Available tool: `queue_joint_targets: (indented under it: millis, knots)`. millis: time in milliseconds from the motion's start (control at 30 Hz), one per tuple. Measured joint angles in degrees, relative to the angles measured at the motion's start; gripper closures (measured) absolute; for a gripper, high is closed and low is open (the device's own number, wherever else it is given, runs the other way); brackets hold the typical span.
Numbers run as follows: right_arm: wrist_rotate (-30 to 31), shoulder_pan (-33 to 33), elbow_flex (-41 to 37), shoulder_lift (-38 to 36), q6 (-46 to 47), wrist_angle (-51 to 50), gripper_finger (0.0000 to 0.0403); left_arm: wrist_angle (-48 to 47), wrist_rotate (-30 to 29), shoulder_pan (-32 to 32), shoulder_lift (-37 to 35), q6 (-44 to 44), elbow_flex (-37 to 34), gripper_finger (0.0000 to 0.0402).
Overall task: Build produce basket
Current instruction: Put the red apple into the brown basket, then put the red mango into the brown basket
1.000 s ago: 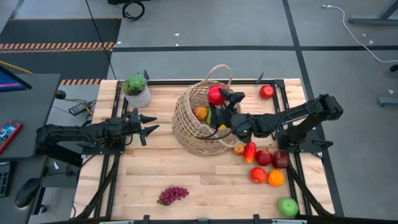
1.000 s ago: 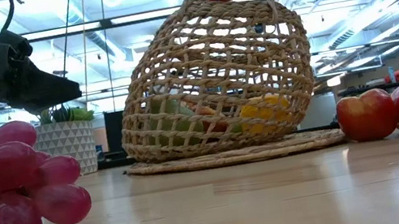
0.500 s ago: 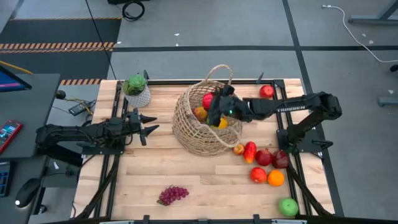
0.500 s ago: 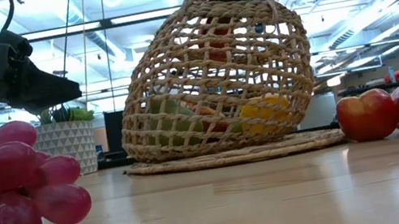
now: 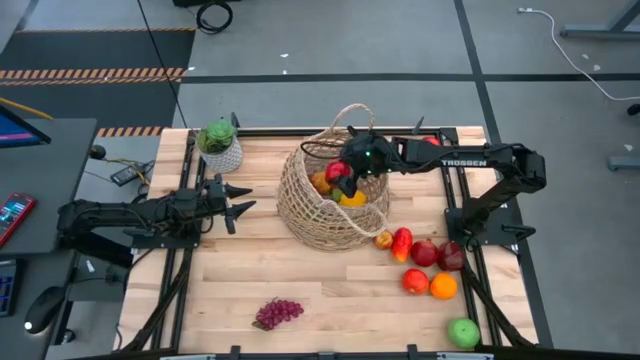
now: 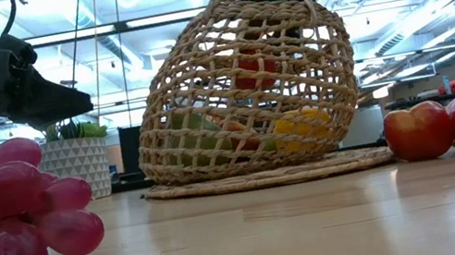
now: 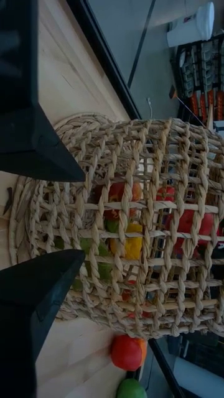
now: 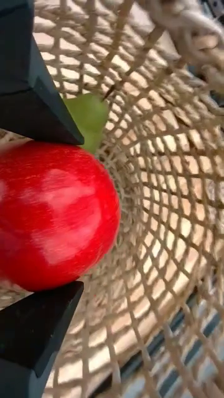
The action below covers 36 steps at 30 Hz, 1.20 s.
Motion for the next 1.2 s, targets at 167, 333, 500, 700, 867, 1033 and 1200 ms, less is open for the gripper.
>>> queue_joint_targets:
  millis: [167, 333, 500, 700, 867, 1033, 1200]
  knots:
    - [-0.08, 0.00, -2.40, 0.02, 0.40, 0.32, 0.0034, 0.00, 0.00, -0.01, -0.01, 0.01, -0.01, 0.0208]
    - [-0.06, 0.00, -3.17, 0.04, 0.40, -0.08, 0.0032, 0.00, -0.01, 0.00, -0.01, 0.00, 0.00, 0.0205]
    - [-0.08, -0.04, -3.19, 0.04, 0.65, -1.51, 0.0009, 0.00, -0.01, 0.00, -0.01, 0.01, 0.00, 0.0209]
    - [-0.15, -0.04, -2.74, -0.07, 1.39, -2.89, 0.0007, 0.00, -0.01, -0.01, -0.01, -0.01, 0.01, 0.0205]
    - [0.00, -0.04, 4.74, -0.48, 0.96, -14.54, 0.0007, 0.00, -0.02, 0.00, 0.00, 0.01, -0.01, 0.0209]
    - [4.58, 1.05, 12.66, -0.98, 1.42, -25.13, 0.0016, 0.00, 0.00, 0.01, -0.01, -0.01, -0.01, 0.0205]
    - [7.06, 2.20, 14.90, -2.80, 1.97, -31.20, 0.0021, 0.00, -0.01, -0.01, 0.00, 0.00, -0.01, 0.0208]
